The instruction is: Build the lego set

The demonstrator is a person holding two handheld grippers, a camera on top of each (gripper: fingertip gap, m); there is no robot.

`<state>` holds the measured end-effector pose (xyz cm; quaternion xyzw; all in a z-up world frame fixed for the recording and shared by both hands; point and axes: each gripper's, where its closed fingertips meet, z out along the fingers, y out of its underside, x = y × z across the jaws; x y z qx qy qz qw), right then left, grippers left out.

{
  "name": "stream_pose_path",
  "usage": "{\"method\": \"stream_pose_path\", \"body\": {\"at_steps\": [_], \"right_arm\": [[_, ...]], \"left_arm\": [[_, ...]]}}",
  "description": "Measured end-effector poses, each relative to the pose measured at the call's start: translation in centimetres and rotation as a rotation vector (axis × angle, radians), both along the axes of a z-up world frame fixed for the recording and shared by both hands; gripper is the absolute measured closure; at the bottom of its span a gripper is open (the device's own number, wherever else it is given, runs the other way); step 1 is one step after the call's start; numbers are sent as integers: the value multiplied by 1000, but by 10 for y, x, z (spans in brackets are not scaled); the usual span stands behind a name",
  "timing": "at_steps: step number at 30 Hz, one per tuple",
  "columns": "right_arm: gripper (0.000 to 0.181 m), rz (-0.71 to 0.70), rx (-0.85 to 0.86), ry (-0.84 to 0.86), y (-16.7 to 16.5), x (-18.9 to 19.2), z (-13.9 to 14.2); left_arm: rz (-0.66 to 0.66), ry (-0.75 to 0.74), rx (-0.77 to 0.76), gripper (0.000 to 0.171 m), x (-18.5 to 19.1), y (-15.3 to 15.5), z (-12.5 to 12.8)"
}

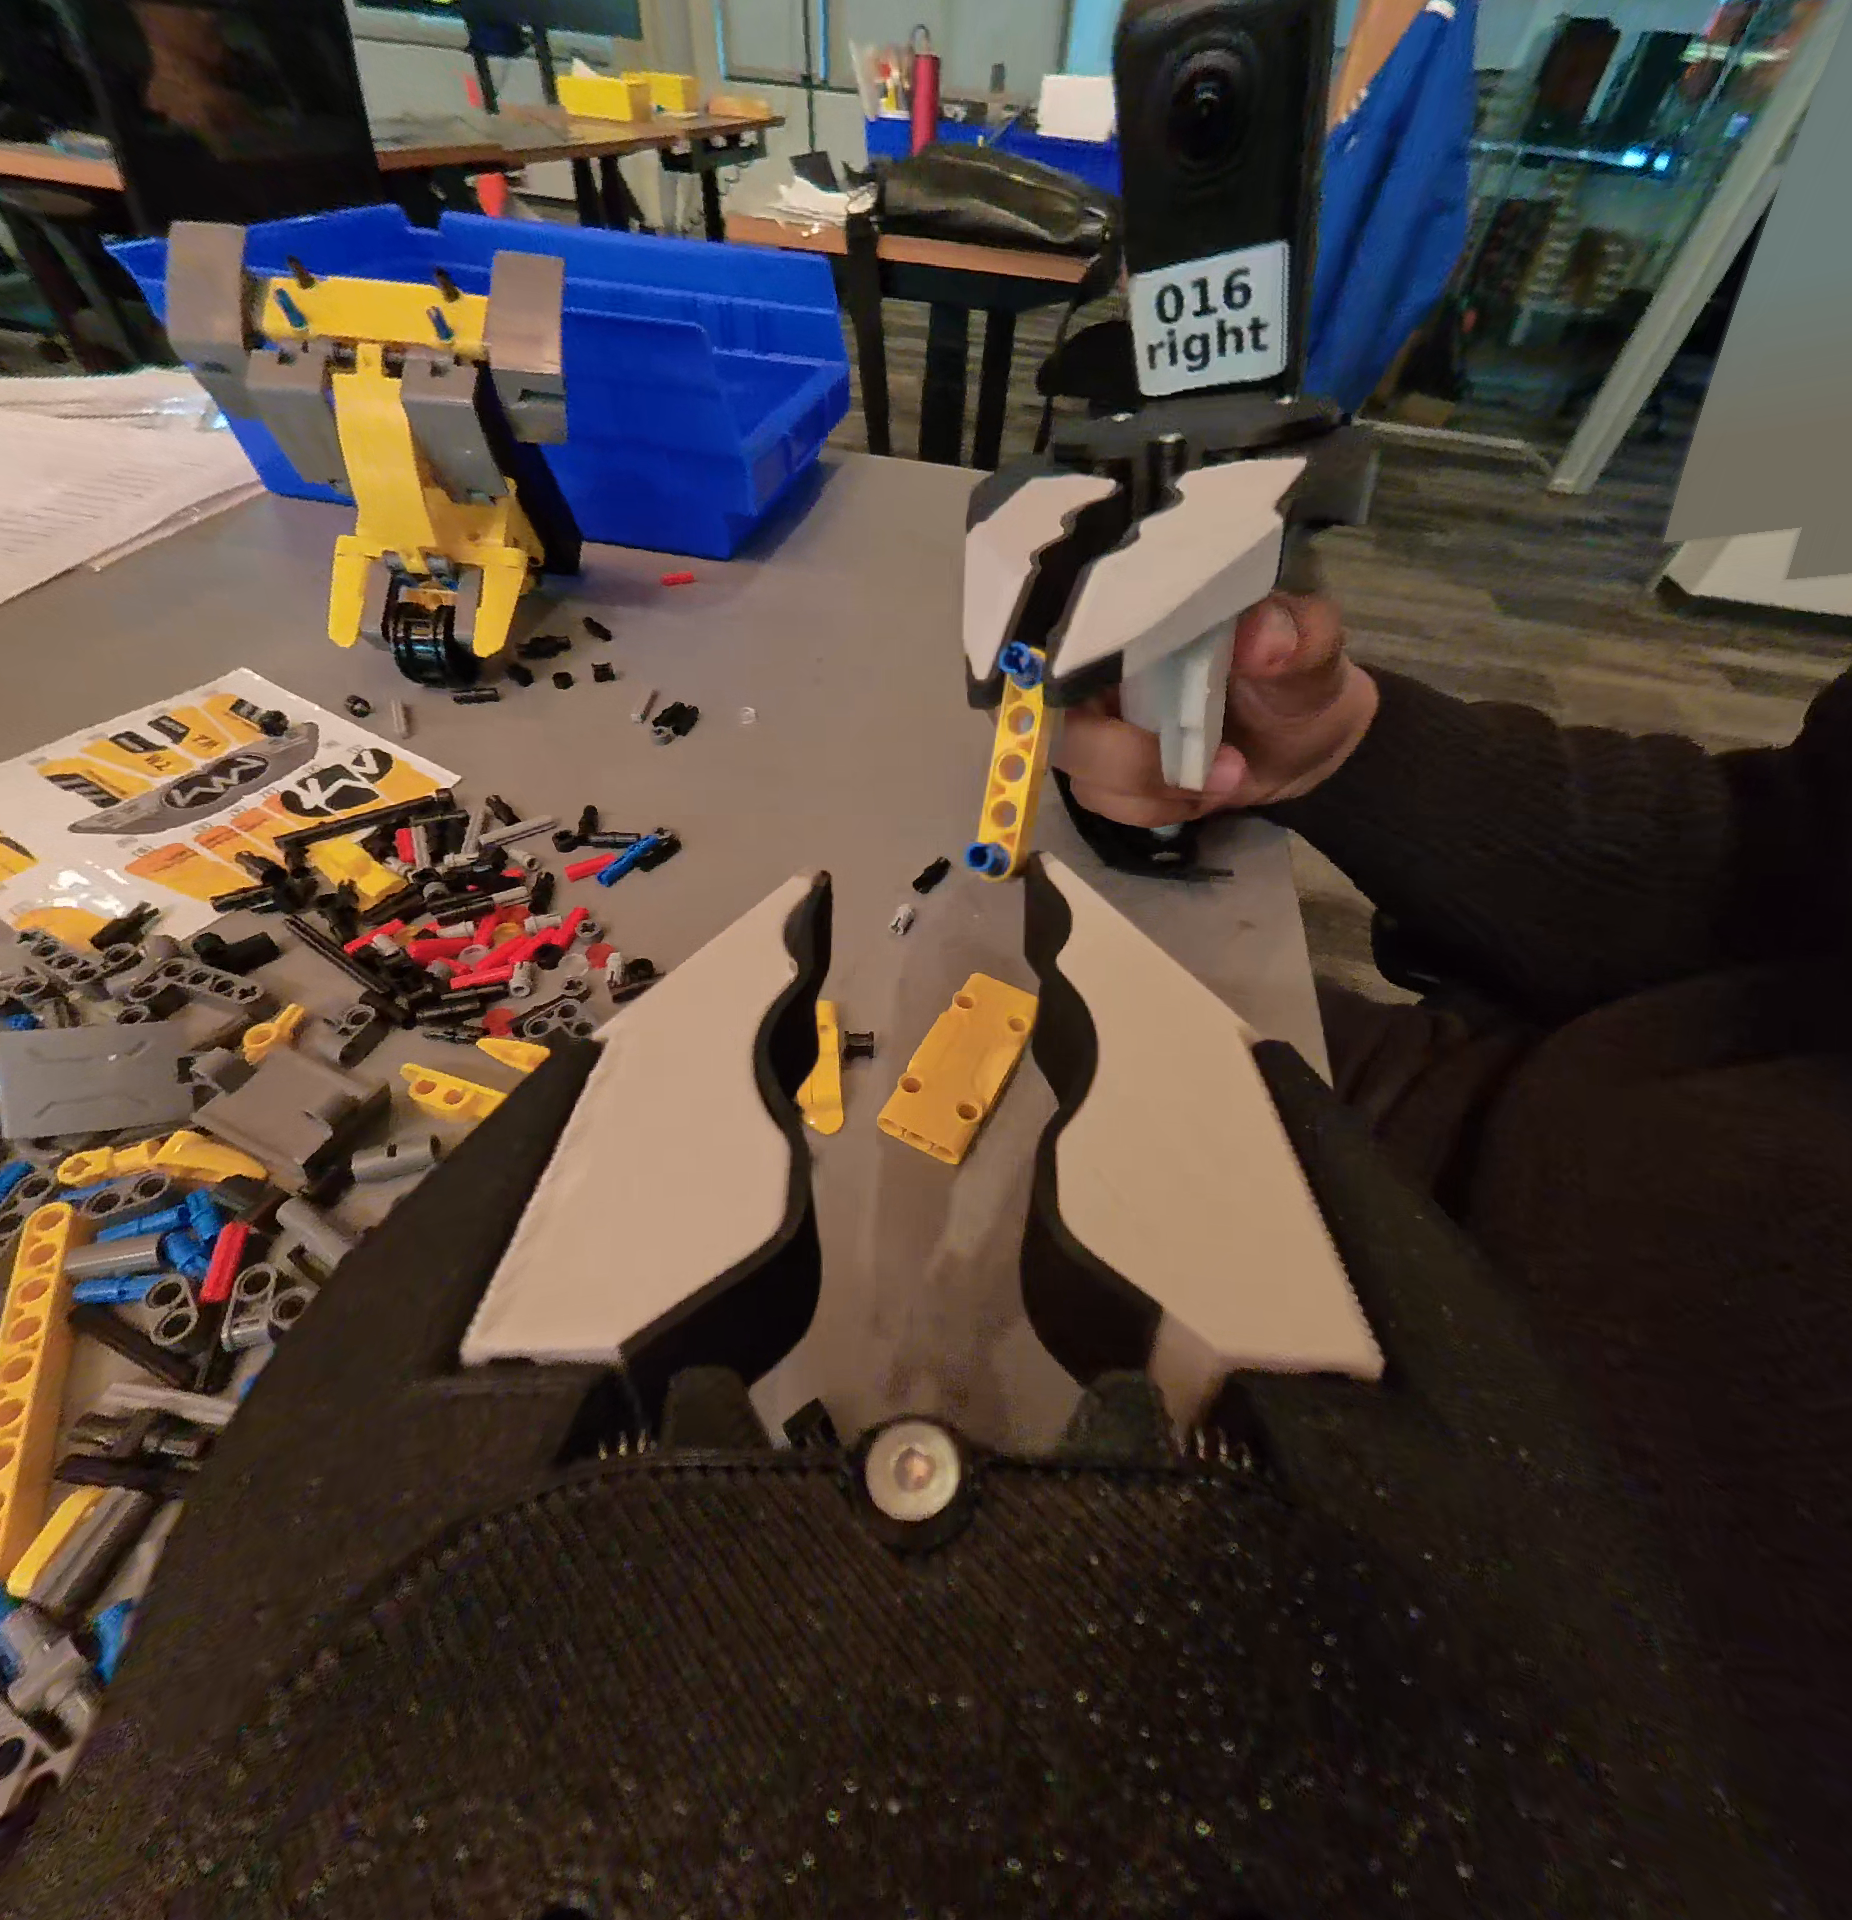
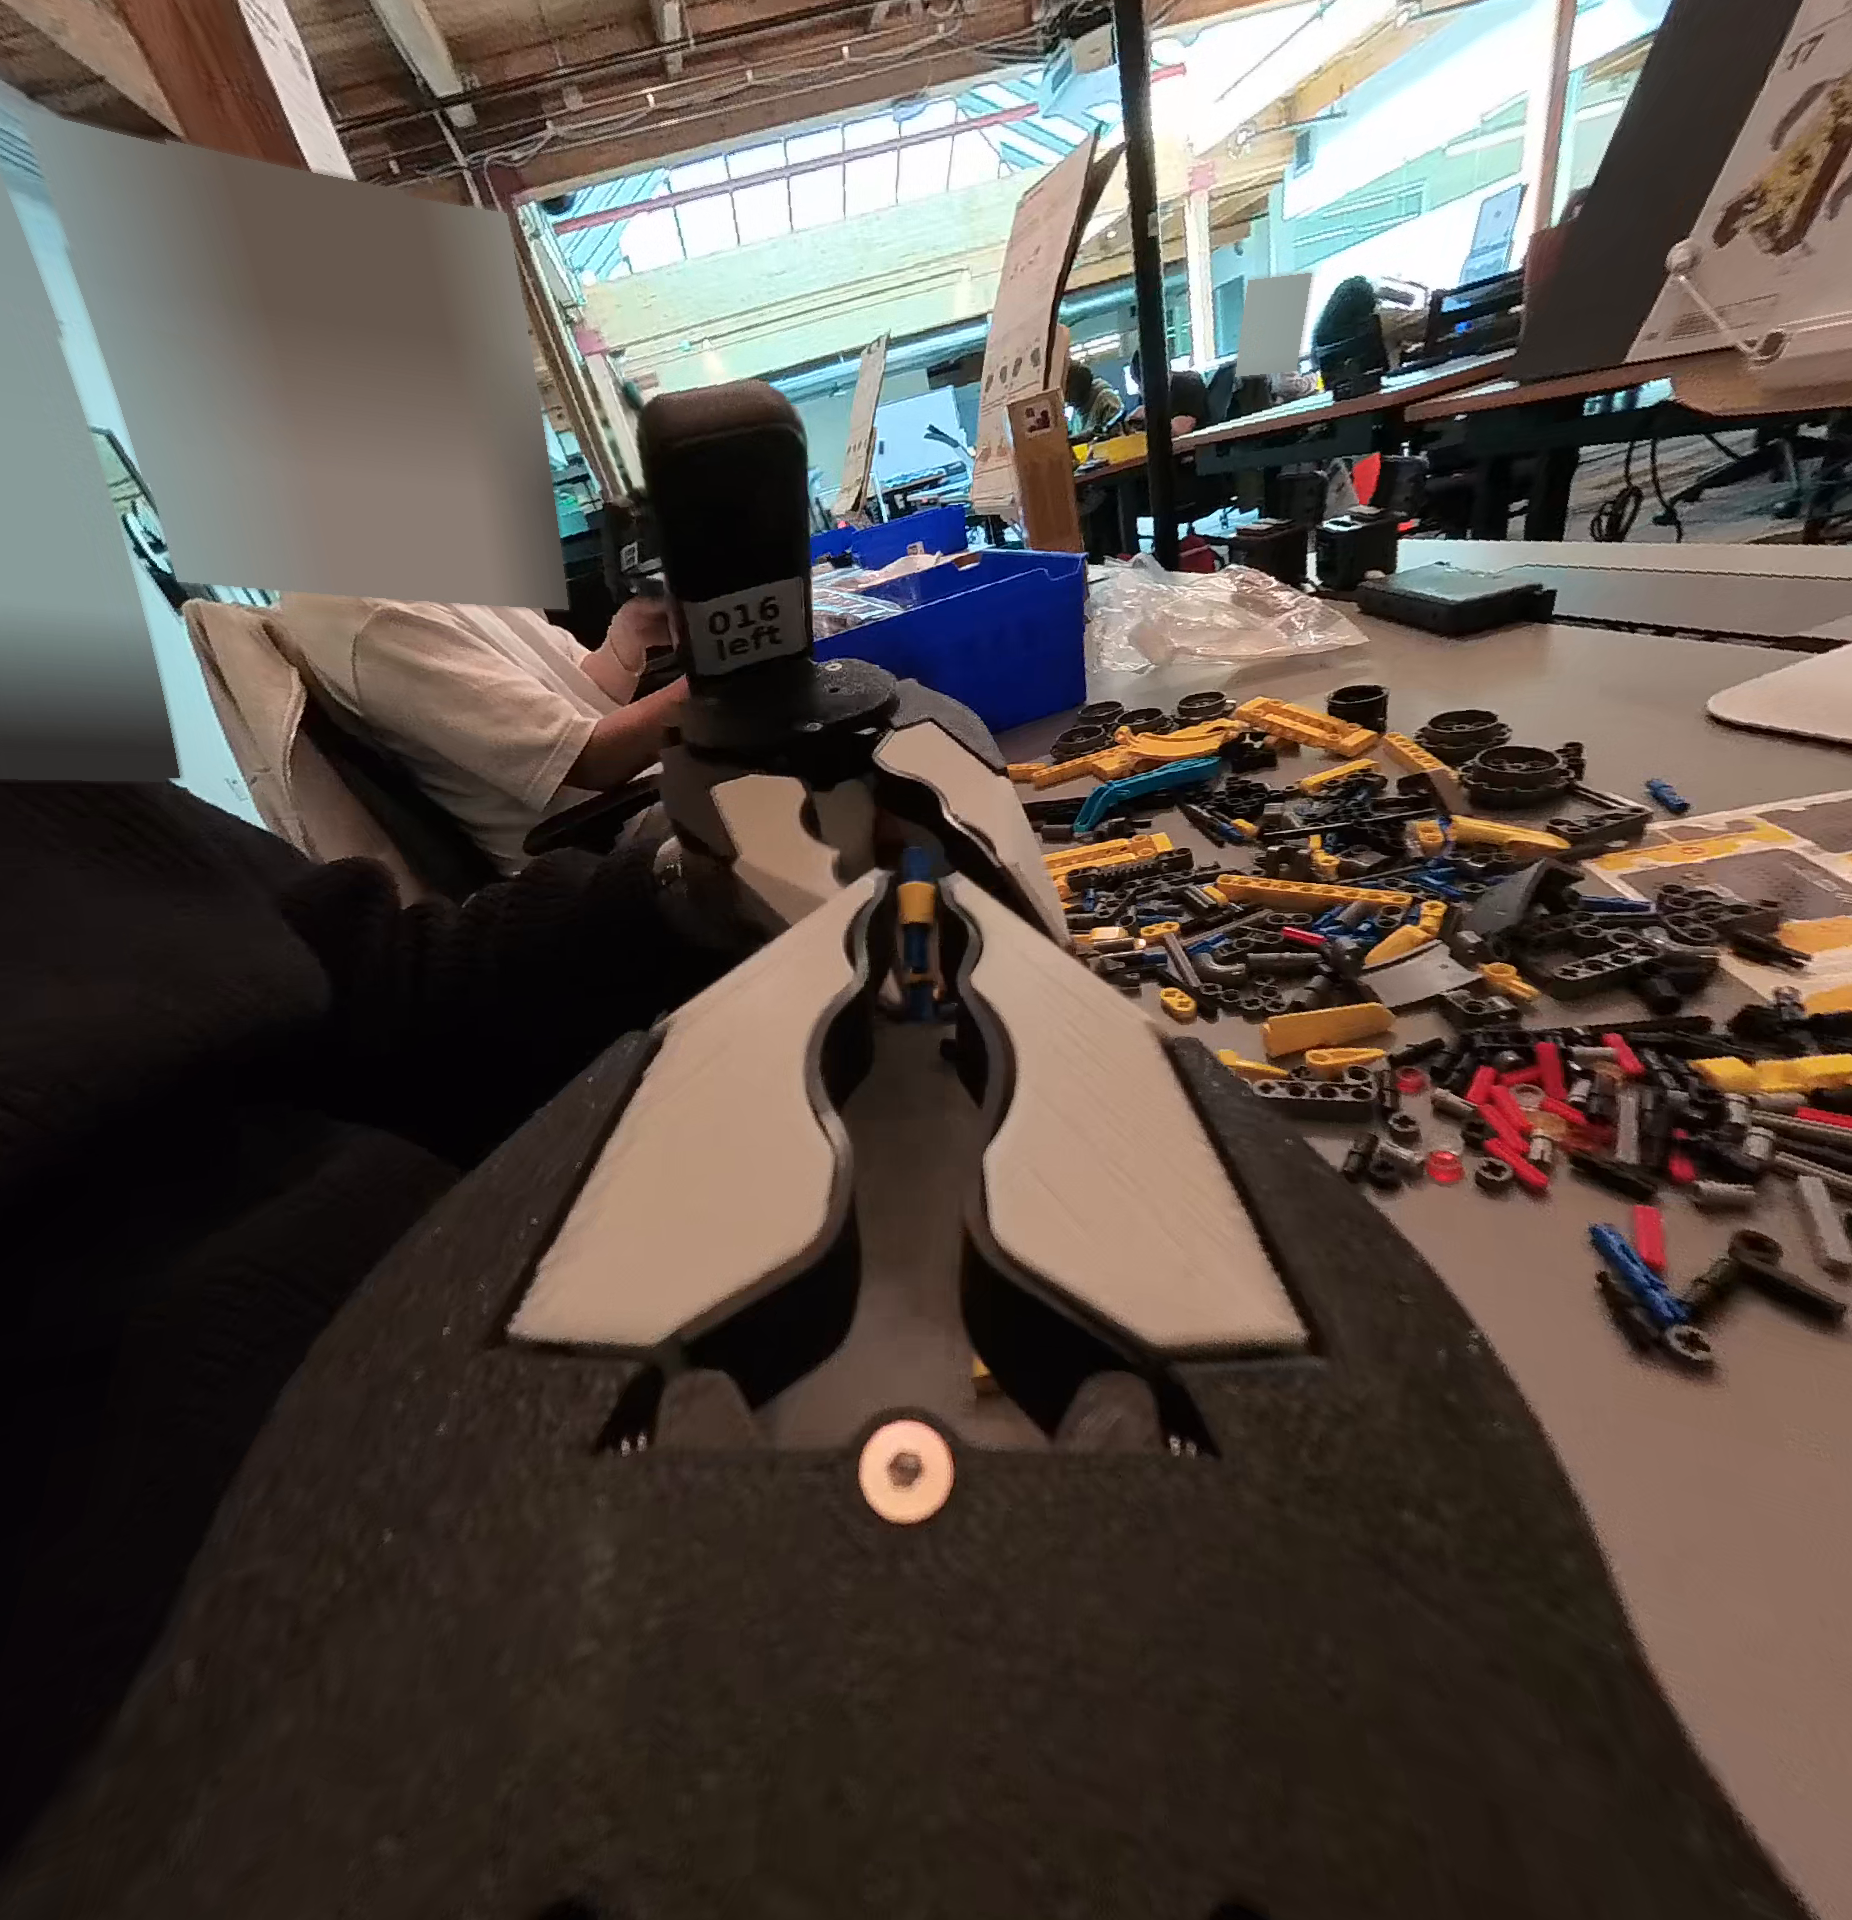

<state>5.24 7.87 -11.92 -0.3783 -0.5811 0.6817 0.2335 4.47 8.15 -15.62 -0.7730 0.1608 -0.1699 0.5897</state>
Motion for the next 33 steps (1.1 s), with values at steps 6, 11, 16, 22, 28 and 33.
{"method": "stream_pose_path", "body": {"at_steps": [6,11,16,22,28,33], "right_arm": [[174,-7,-3,2,1,0,0],[174,-2,13,0,-2,0,-1],[174,-15,13,8,0,0,0],[174,-13,10,8,0,0,0],[174,-3,25,10,-3,1,0],[174,-4,24,12,-3,1,0]], "left_arm": [[-47,-103,-21,148,1,-7,4],[-68,-99,3,158,6,-9,7],[-81,-123,19,166,6,-12,12],[-65,-128,57,166,3,-12,19],[-70,-185,96,165,0,-15,29],[-66,-184,102,135,2,-15,29]]}}
